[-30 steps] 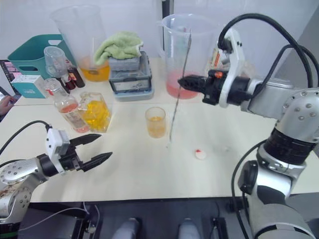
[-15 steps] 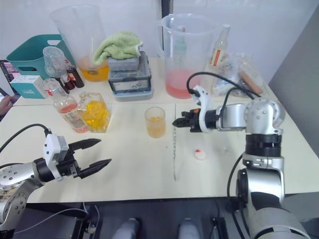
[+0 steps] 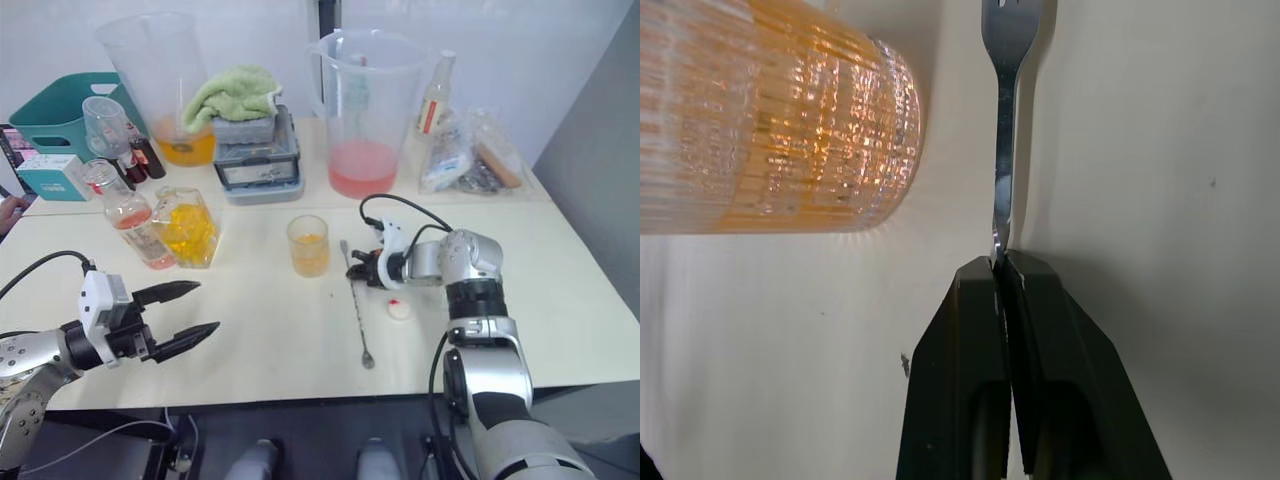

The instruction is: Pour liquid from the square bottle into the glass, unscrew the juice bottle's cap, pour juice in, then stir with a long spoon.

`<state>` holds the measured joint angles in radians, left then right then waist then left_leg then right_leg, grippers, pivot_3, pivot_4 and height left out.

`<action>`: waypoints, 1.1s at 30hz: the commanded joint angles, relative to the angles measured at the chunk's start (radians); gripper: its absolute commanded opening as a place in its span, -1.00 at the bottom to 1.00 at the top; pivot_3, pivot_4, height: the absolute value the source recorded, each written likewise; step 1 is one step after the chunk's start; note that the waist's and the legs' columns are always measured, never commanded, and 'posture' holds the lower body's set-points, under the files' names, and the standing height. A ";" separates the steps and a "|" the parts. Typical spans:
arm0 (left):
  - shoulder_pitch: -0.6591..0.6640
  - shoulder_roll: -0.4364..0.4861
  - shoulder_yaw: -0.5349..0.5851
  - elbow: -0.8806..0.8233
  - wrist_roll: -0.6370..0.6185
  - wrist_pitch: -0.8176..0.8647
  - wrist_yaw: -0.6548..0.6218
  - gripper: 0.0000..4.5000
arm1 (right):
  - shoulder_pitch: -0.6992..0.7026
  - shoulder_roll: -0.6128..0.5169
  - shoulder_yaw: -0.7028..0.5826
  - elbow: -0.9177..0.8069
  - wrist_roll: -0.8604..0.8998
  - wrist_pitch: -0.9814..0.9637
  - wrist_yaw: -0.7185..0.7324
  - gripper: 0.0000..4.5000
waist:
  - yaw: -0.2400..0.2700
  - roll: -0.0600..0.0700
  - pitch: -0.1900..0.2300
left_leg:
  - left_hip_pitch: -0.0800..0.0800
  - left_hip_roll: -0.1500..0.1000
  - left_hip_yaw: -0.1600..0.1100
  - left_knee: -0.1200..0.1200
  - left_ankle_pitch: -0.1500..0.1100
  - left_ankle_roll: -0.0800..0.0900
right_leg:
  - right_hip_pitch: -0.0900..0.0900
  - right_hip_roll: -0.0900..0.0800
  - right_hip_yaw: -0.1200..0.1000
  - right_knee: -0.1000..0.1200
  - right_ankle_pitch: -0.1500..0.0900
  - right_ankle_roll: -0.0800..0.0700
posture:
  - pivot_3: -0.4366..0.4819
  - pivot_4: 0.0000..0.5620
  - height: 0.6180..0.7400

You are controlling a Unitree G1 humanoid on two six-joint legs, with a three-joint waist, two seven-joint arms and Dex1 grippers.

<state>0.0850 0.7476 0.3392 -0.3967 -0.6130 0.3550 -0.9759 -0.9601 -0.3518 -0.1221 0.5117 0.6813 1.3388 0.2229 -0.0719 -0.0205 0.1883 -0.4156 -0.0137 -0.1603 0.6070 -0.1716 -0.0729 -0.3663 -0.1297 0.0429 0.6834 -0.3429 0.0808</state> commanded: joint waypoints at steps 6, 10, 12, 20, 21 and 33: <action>0.051 0.008 0.106 0.015 -0.051 -0.006 -0.017 1.00 | 0.135 -0.100 -0.006 -0.355 -0.005 0.004 0.085 0.03 | 0.018 0.000 0.000 | 0.000 0.000 0.000 0.000 0.000 0.000 | 0.001 0.000 0.000 0.000 0.000 0.000 | -0.05 -0.47 0.99; 0.093 -0.002 0.162 0.039 -0.079 0.004 -0.012 1.00 | 0.229 -0.193 -0.098 -0.646 0.067 0.034 0.123 0.63 | 0.025 0.001 0.000 | -0.008 0.000 0.000 0.001 0.000 0.000 | -0.006 0.000 0.000 -0.002 0.000 0.000 | -0.05 -0.47 0.99; 0.114 0.000 0.184 0.044 -0.088 0.011 -0.012 1.00 | 0.303 -0.266 -0.154 -0.775 0.104 0.023 0.180 0.96 | 0.025 0.001 0.000 | -0.007 0.000 -0.001 0.000 0.000 0.001 | -0.006 0.000 0.000 -0.002 0.000 0.000 | -0.05 -0.47 0.99; 0.166 0.027 0.252 0.102 -0.080 0.005 -0.053 1.00 | 0.700 -0.398 -0.392 -0.934 0.096 -0.293 0.439 0.98 | 0.032 0.000 0.000 | -0.006 0.000 0.001 0.001 -0.001 0.001 | -0.003 0.000 -0.001 -0.003 0.000 0.000 | -0.05 -0.47 0.99; 0.165 0.028 0.252 0.116 -0.071 -0.002 -0.053 1.00 | 0.757 -0.396 -0.425 -0.925 0.083 -0.351 0.471 0.98 | 0.033 0.000 0.000 | -0.006 0.000 0.001 0.001 -0.001 0.001 | -0.003 0.000 0.000 -0.004 0.000 0.000 | -0.05 -0.47 0.99; 0.117 0.003 0.193 0.265 0.041 -0.108 -0.049 1.00 | 1.077 -0.404 -0.475 -0.665 -0.119 -0.838 0.697 0.98 | 0.025 0.000 0.000 | 0.002 0.001 0.002 0.000 -0.001 0.001 | 0.005 0.000 0.000 -0.004 0.000 0.000 | -0.05 -0.47 0.99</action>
<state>0.2040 0.7532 0.5327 -0.1356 -0.5842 0.2752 -1.0202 0.1224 -0.7409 -0.5923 -0.1651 0.5773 0.5597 0.9000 -0.0474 -0.0203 0.1882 -0.4137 -0.0126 -0.1583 0.6066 -0.1725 -0.0717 -0.3612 -0.1293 0.0427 0.6791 -0.3430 0.0804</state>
